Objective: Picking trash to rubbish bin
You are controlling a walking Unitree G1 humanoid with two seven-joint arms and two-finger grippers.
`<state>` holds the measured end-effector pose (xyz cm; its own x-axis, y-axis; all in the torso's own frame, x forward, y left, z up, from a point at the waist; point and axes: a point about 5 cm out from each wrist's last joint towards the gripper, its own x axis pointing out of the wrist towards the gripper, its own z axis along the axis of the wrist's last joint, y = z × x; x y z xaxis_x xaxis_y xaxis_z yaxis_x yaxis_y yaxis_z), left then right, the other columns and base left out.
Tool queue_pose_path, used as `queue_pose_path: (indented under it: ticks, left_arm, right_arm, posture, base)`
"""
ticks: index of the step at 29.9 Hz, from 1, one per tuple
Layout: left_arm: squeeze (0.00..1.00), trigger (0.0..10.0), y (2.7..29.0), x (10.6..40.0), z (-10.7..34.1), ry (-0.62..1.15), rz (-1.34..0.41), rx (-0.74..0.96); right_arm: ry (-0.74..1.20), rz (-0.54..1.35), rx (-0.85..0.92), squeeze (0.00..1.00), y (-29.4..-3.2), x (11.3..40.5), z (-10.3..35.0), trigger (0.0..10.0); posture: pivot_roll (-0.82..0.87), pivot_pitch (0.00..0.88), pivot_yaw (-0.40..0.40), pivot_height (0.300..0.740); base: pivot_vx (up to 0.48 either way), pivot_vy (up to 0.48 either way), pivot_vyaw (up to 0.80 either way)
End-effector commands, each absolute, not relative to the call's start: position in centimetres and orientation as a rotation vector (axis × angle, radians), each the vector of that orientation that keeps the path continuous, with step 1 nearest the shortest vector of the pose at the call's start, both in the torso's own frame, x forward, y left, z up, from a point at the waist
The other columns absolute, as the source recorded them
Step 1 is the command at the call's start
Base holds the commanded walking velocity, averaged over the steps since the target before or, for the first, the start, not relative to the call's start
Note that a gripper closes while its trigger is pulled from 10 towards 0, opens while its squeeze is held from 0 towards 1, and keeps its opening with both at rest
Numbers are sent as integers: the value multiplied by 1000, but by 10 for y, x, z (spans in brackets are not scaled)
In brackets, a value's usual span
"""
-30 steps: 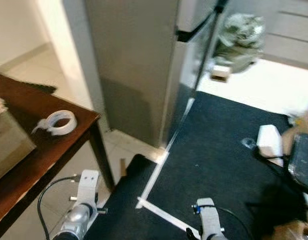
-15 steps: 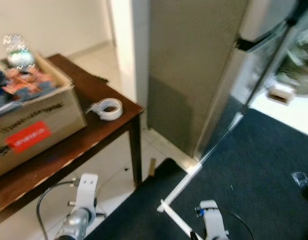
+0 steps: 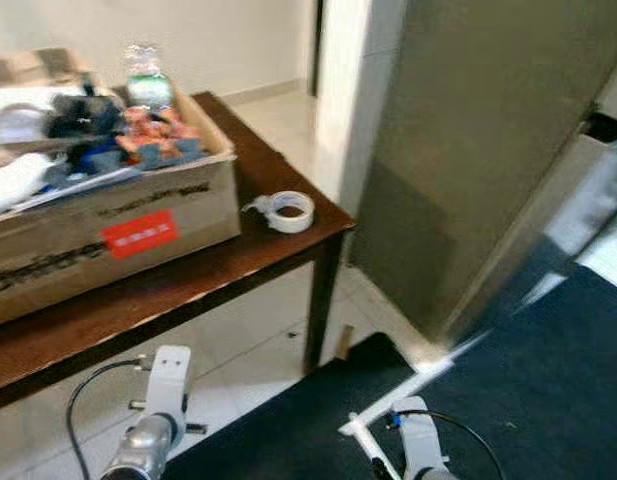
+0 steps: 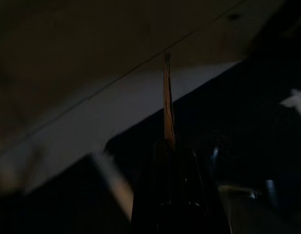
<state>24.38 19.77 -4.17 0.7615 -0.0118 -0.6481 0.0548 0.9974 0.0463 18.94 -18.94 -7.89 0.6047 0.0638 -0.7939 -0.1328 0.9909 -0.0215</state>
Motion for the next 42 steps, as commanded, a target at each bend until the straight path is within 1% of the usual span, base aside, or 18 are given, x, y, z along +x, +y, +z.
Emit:
queue_pose_path:
  ticks: [1,11,17,21,27,34,40,42]
  left_arm:
    - [0,10000,199,239,-46,729,-29,67]
    - [0,10000,207,234,-47,738,2,47]
    - [0,10000,209,231,-49,746,6,46]
    - [0,10000,210,236,-46,747,3,47]
    - [0,10000,206,240,-44,749,-14,54]
    - [0,10000,198,239,-47,766,-57,60]
    - [0,10000,195,232,-51,773,-76,59]
    - [0,10000,194,230,-52,778,-81,61]
  right_arm:
    - [940,123,-89,0,-190,183,-82,10000]
    - [940,152,-94,0,-184,185,-82,10000]
    - [932,170,-102,0,-182,188,-80,10000]
    - [922,172,-105,0,-182,193,-78,10000]
    - [915,145,-102,0,-186,195,-77,10000]
    - [928,109,-88,0,-189,189,-80,10000]
    - [917,31,-49,0,-196,187,-80,10000]
    - [916,23,-62,0,-199,188,-79,10000]
  posture:
    - [110,122,-18,740]
    - [138,129,-25,740]
    - [147,118,-13,740]
    - [147,112,-16,740]
    - [127,101,0,740]
    - [109,135,-6,740]
    - [111,141,-3,740]
    - [105,138,-2,740]
  base:
    - [0,0,800]
    - [0,0,800]
    - [0,0,800]
    - [0,0,800]
    - [0,0,800]
    - [0,0,800]
    - [0,0,0]
    - [0,0,0]
